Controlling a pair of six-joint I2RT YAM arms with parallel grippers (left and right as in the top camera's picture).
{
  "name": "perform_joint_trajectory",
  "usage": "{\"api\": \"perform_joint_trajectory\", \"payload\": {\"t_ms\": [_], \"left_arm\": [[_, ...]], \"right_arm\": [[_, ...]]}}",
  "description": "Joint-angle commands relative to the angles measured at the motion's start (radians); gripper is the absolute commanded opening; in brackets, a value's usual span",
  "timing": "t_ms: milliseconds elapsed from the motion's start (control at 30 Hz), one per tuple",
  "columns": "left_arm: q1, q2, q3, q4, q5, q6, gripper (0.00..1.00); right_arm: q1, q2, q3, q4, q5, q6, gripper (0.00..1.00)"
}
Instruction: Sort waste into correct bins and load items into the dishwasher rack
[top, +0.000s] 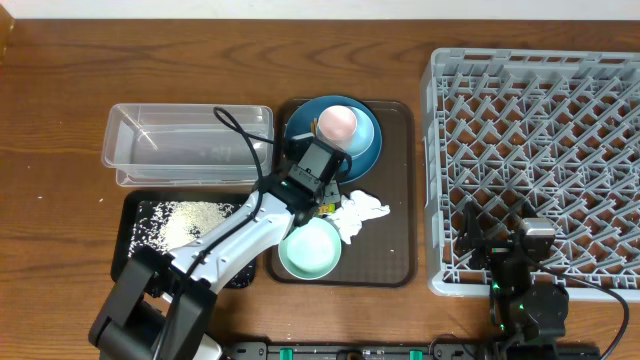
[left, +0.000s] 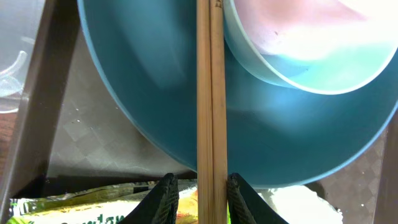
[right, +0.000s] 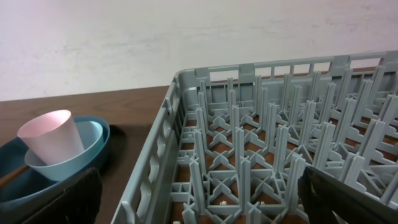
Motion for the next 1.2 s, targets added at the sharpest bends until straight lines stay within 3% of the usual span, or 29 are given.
{"api": "perform_joint_trajectory", "payload": {"t_ms": [0, 433, 633, 1167], "left_arm": [[0.01, -0.021, 0.002, -0.002, -0.031, 0.01, 0.3], [0.01, -0.041, 0.005, 0.009, -0.039, 0.083, 0.3], [0.01, -0.041, 0.005, -0.042, -0.108, 0.089, 0.3], [0.008, -0.041, 0.001, -0.092, -0.042, 0.089, 0.29]], "right_arm": [[0.01, -0.005, -0.002, -0.003, 0.003, 0.003, 0.99], [0.01, -0.005, -0.002, -0.003, 0.003, 0.003, 0.99], [0.01, -0.005, -0.002, -0.003, 0.003, 0.003, 0.99], [0.01, -0.005, -0.002, -0.003, 0.003, 0.003, 0.99]]}}
